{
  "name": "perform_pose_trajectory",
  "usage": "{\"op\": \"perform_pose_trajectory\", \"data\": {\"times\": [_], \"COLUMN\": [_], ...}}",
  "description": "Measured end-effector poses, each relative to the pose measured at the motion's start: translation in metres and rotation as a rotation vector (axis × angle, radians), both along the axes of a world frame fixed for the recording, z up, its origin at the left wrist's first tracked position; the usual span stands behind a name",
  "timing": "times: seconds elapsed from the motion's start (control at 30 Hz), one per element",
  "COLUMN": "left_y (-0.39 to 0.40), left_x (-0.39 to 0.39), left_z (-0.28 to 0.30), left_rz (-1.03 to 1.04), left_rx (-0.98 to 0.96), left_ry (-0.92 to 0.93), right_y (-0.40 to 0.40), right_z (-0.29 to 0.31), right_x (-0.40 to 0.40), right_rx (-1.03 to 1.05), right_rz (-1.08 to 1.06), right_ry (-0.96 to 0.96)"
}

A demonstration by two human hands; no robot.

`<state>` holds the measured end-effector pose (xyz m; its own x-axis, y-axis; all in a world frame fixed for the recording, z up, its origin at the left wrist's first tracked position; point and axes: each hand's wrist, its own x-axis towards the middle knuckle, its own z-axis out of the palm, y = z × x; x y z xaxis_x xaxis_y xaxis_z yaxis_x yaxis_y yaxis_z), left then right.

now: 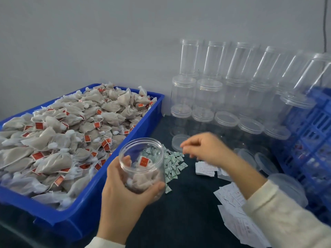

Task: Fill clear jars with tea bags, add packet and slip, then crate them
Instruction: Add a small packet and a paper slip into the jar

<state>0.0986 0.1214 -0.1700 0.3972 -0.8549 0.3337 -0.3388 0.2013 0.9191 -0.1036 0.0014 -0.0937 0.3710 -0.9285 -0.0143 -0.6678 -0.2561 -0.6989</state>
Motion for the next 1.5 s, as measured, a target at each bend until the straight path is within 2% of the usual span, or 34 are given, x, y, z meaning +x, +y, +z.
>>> {"op": "perform_pose_trajectory", "data": {"times": [0.1,0.2,0.43,0.63,0.73,0.9,0.97,1.03,1.17,1.3,1.5], "left_y": [0.005,0.009,0.018,0.021,0.021,0.017,0.015,0.013,0.016,0.019,0.018], "left_x": [0.003,0.005,0.007,0.005,0.0,-0.025,-0.04,-0.055,-0.078,-0.092,-0.097], "left_z": [-0.01,-0.017,-0.029,-0.033,-0.034,-0.032,-0.034,-0.037,-0.039,-0.039,-0.045], "left_rz": [0.016,0.036,0.058,0.021,-0.009,-0.107,-0.158,-0.204,-0.266,-0.3,-0.322], "left_rx": [0.024,0.052,0.068,0.09,0.083,0.033,-0.001,-0.031,-0.087,-0.137,-0.127], "left_ry": [0.034,0.062,0.059,0.046,0.017,-0.03,-0.057,-0.072,-0.105,-0.139,-0.168], "right_y": [0.016,0.035,0.038,0.037,0.047,0.08,0.095,0.106,0.114,0.116,0.114], "right_z": [-0.065,-0.106,-0.122,-0.111,-0.09,-0.027,-0.007,-0.001,-0.009,-0.012,-0.017], "right_x": [0.015,0.033,0.05,0.03,0.01,-0.024,-0.031,-0.032,-0.033,-0.032,-0.035], "right_rx": [0.071,0.062,0.024,0.168,0.166,0.071,0.098,0.085,0.007,-0.002,-0.037], "right_rz": [-0.026,-0.11,-0.204,-0.255,-0.265,-0.284,-0.219,-0.158,-0.145,-0.106,-0.066], "right_ry": [0.171,0.22,0.228,0.091,-0.006,-0.445,-0.525,-0.459,-0.147,0.078,0.237]}}
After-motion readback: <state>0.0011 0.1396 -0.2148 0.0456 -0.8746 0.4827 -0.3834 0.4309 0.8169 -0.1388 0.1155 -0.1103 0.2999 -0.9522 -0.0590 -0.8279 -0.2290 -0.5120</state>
